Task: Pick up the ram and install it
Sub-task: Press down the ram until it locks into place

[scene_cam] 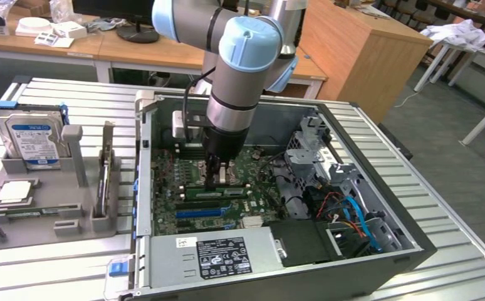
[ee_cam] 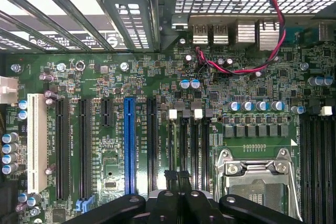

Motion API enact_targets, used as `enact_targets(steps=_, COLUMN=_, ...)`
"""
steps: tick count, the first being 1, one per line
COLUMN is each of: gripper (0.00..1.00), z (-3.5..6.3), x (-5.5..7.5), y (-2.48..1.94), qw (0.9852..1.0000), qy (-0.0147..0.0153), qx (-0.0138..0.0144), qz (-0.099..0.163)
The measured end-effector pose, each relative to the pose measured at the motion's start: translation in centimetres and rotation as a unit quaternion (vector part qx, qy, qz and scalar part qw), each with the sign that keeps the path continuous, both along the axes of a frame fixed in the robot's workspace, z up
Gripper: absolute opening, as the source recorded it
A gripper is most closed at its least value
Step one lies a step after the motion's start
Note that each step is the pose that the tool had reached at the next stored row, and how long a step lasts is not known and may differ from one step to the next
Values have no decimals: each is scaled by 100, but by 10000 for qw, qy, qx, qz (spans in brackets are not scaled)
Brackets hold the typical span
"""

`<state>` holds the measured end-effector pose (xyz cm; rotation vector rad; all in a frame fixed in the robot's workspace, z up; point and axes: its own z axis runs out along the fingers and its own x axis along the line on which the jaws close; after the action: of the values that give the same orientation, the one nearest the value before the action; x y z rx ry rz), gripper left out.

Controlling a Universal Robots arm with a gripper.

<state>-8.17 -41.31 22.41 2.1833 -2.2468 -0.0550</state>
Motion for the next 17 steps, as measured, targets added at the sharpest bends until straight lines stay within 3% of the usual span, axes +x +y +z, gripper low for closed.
enact_targets(steps=17, gripper=11, z=-13, x=0, y=0, qw=10000, qy=0, qx=0, qz=0)
